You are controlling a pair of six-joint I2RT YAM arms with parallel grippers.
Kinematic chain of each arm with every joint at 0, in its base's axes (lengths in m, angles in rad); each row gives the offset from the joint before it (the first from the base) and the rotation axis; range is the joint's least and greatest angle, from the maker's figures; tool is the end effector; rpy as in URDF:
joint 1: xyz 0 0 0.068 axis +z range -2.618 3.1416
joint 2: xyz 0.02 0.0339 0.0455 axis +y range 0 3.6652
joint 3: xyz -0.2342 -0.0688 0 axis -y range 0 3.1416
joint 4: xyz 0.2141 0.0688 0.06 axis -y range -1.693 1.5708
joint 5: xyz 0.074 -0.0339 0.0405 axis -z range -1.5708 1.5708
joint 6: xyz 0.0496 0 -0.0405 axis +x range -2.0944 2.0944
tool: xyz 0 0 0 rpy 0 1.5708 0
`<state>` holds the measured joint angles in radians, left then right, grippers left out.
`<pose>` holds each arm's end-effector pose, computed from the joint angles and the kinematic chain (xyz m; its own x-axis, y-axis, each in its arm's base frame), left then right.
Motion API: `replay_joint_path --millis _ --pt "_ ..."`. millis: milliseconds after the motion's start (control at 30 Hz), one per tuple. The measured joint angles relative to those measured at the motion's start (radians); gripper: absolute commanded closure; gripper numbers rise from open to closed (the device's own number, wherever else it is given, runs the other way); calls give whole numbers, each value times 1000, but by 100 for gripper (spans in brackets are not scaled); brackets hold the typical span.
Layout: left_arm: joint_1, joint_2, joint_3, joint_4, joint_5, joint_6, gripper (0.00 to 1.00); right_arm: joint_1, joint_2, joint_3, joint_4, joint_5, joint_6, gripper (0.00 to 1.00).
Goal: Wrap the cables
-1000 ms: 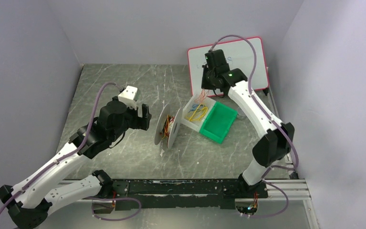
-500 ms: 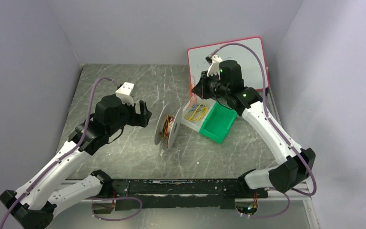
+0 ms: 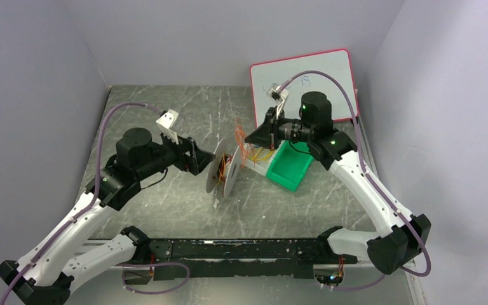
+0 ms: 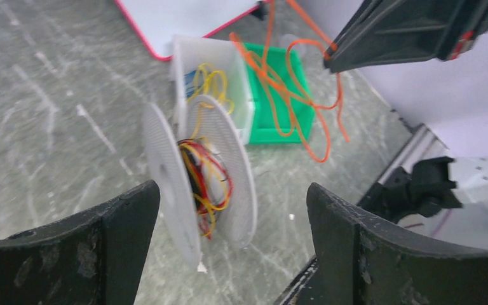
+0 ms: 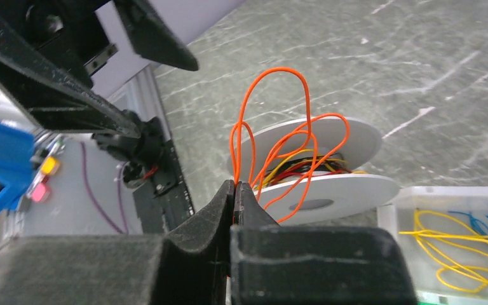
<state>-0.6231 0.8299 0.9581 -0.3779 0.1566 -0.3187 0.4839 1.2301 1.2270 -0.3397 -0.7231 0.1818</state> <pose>0.1464 -0.1147 0.3428 -0.4096 -0.0868 -0.9081 0.6011 0.7232 -0.3402 0.2155 0.1504 0.3562 -0.4554 -0.0862 -0.8861 -0.8318 0.3959 0.3890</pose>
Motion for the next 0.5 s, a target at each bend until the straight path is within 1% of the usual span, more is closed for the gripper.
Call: replay_joint_path --millis 167,233,333,500 --pt "0 14 0 60 150 -34 14 0 -35 -41 29 -124 -10 100" --pt "0 25 0 86 201 -53 17 0 -44 -55 38 -175 -14 100" --pt "0 42 0 111 254 -77 21 0 -63 -81 55 -248 -18 100" --pt "0 60 0 155 314 -118 22 0 -124 -129 107 -356 -6 100"
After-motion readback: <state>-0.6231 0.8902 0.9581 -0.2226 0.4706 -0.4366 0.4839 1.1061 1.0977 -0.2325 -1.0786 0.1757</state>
